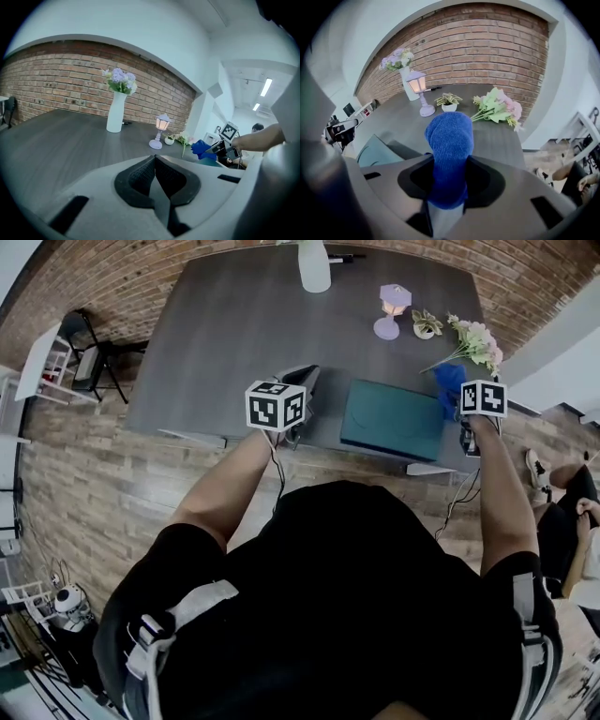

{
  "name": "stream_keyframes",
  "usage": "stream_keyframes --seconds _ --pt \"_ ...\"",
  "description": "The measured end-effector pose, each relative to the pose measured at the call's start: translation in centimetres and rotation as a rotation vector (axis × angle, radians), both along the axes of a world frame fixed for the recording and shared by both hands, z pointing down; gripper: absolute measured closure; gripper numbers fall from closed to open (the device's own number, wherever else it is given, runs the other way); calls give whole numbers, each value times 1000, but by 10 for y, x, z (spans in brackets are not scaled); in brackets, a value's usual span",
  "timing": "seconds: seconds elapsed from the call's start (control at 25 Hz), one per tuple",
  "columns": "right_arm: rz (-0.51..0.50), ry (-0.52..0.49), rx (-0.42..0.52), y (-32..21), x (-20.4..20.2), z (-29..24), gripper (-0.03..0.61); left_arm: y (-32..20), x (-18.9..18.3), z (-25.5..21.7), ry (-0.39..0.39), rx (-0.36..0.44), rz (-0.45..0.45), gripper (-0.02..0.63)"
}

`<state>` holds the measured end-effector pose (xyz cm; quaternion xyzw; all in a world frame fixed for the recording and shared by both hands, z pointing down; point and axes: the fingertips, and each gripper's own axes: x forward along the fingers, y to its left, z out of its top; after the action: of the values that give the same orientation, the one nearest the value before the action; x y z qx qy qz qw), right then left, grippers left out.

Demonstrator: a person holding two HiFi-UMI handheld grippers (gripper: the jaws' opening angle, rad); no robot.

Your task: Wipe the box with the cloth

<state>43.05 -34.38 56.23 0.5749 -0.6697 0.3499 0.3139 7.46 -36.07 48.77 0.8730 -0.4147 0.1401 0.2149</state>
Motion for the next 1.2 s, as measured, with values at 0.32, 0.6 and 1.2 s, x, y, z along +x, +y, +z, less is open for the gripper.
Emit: stream_keyframes --seconds 0.32,0.6,1.2 --pt "120 36 -36 64 -2 3 423 31 -40 -1 28 -1 34 604" --pt "267 67 -71 156 -17 9 423 80 -85 26 36 -46 85 604" --pt "343 175 -55 214 -1 -24 422 123 -125 17 90 -22 91 604"
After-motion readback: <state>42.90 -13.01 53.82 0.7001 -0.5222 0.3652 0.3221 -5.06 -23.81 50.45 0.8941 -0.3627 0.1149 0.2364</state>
